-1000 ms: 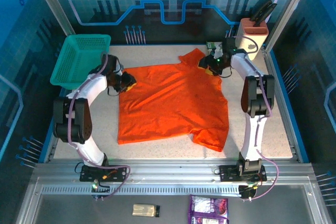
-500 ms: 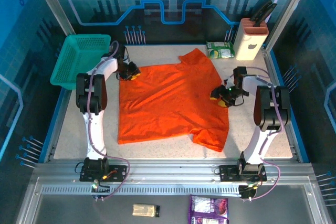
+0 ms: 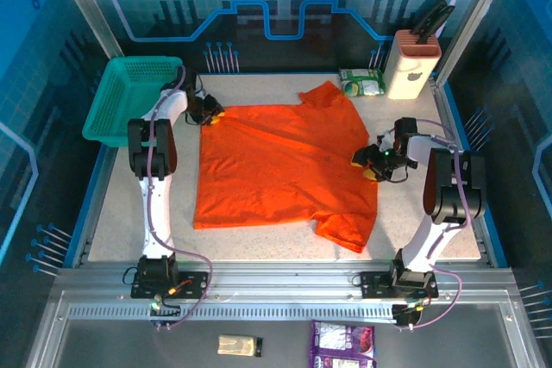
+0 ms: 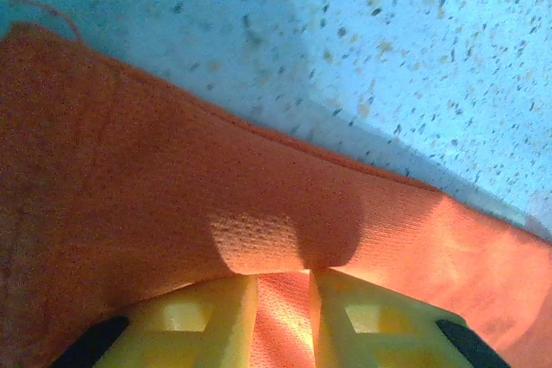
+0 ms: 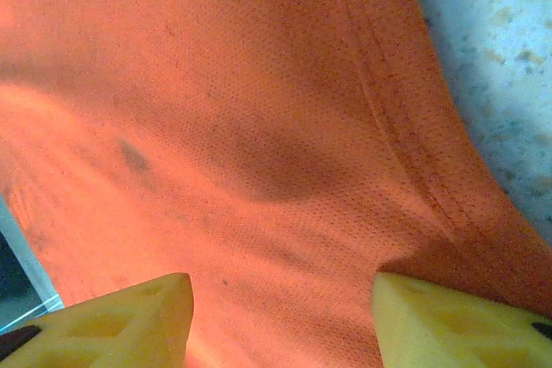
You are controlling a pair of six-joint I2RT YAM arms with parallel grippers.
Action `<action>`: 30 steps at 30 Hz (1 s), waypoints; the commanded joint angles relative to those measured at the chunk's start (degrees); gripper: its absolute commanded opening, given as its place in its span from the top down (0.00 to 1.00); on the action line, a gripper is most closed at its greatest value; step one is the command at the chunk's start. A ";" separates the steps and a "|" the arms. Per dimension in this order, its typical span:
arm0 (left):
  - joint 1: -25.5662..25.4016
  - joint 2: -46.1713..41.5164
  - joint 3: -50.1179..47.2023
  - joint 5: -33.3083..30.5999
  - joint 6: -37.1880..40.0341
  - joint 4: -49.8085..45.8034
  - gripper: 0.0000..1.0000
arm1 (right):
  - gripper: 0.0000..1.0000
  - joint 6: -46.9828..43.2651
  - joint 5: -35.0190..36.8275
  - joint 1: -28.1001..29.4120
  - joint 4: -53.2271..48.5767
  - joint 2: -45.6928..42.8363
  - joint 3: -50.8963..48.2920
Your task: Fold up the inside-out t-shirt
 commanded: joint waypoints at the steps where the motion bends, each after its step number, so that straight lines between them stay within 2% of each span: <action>1: 0.50 1.06 1.18 1.34 0.40 -2.78 0.75 | 0.42 0.06 0.16 0.93 -3.55 -2.81 2.03; 6: 0.38 -4.91 -0.03 5.50 1.34 -1.26 0.75 | 0.43 0.06 -0.21 2.73 -4.75 -3.25 5.99; 9: -0.27 -11.54 -5.20 6.00 1.98 -0.73 0.75 | 0.43 0.23 -0.29 3.93 -4.72 -1.40 9.45; 18: -5.09 -34.93 -37.06 3.59 3.52 5.19 0.74 | 0.44 0.94 0.54 4.81 -2.98 12.15 25.29; 23: -9.35 -46.86 -56.92 1.25 -1.04 11.11 0.74 | 0.44 2.53 -0.48 4.69 -3.18 20.14 33.70; 26: -11.70 -50.76 -66.50 0.47 -4.76 15.65 0.74 | 0.44 3.70 -0.58 4.60 -2.21 22.79 35.72; 30: -12.32 -52.04 -76.25 0.10 -7.74 20.22 0.74 | 0.44 5.25 -0.16 3.98 -0.78 25.15 36.20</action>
